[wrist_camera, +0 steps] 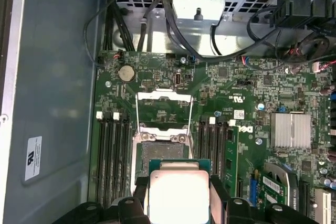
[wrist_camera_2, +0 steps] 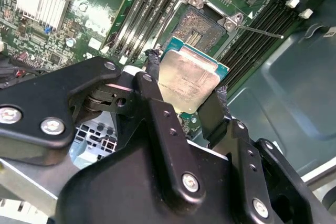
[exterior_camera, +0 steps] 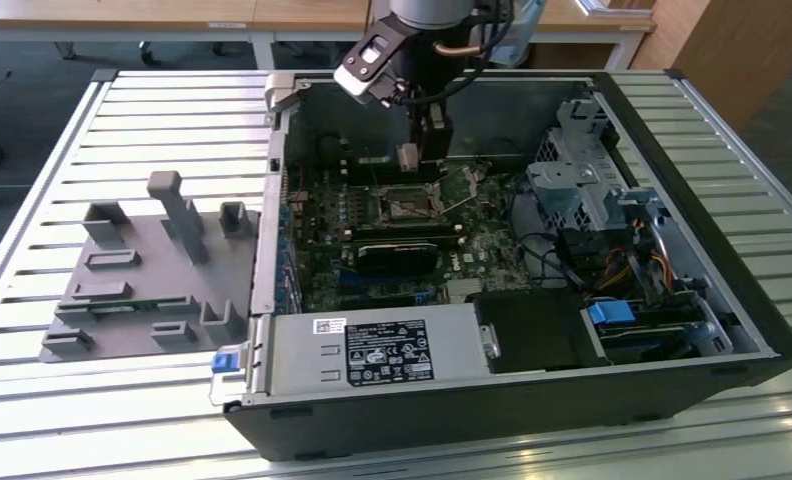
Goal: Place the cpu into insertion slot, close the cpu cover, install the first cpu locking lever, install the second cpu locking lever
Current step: 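Place the cpu into insertion slot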
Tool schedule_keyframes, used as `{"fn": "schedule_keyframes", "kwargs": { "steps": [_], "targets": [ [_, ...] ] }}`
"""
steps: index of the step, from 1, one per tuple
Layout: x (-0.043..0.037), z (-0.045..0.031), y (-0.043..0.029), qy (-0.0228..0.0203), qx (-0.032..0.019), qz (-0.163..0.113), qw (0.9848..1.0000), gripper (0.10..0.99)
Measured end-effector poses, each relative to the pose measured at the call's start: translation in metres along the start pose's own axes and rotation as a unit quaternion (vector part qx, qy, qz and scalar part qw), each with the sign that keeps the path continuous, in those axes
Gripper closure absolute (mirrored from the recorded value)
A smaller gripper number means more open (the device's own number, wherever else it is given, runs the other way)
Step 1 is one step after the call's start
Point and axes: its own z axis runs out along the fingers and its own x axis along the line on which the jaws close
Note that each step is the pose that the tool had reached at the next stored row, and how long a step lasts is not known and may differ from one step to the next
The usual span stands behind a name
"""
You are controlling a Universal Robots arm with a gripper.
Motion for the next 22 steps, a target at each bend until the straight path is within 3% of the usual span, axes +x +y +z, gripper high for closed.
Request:
{"fn": "schedule_keyframes", "kwargs": {
  "steps": [6, 17, 22],
  "targets": [
    [0.005, 0.0059, -0.0003, -0.0003, -0.0001, 0.005, 1.0, 0.545],
    [0.0096, 0.0245, -0.0013, -0.0005, -0.0004, 0.005, 1.0, 0.545],
    [0.0097, 0.0313, -0.0018, -0.0013, -0.0038, 0.005, 1.0, 0.545]
  ]
}}
